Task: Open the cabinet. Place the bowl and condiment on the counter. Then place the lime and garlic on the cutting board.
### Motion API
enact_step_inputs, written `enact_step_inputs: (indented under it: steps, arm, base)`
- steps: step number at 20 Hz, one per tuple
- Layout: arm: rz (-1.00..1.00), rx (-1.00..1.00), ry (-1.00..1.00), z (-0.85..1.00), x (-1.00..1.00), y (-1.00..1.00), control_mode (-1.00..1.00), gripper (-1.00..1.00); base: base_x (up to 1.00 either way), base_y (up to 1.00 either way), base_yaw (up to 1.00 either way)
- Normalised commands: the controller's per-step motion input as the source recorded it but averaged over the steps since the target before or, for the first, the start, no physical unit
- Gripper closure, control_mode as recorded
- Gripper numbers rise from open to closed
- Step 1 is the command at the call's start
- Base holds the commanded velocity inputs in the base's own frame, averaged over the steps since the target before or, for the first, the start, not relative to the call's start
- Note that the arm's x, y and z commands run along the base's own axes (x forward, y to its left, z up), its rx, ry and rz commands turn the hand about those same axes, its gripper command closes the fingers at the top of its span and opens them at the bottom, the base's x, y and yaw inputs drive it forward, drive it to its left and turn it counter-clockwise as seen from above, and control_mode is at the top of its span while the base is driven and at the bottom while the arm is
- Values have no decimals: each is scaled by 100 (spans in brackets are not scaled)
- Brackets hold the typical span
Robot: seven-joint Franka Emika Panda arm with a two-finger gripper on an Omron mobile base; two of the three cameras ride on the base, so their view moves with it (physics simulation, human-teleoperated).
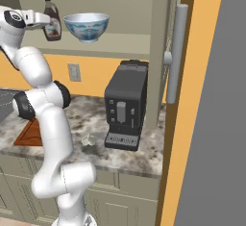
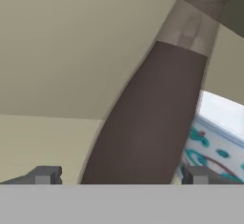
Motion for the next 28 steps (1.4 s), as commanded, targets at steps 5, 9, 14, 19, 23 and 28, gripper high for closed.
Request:
enact_step_inputs:
  steps: [5, 9, 14, 19, 23, 28]
  arm:
    - [0, 0, 0, -12, 33, -7, -100, -100]
    - [0, -1, 0, -1, 5, -1, -100, 100]
    - [0, -3, 0, 0, -4, 0, -100, 100]
    - [-4, -2, -8, 0, -35, 0, -100, 100]
    - [-8, 0, -11, 0, -68, 9, -100, 100]
    - [-10, 0, -4, 0, -94, 21, -100, 100]
  base:
    - [0, 0, 0]
    - [0, 0, 0]
    - [0, 0, 0]
    - [0, 0, 0]
    - [0, 0, 0]
    - [0, 0, 0]
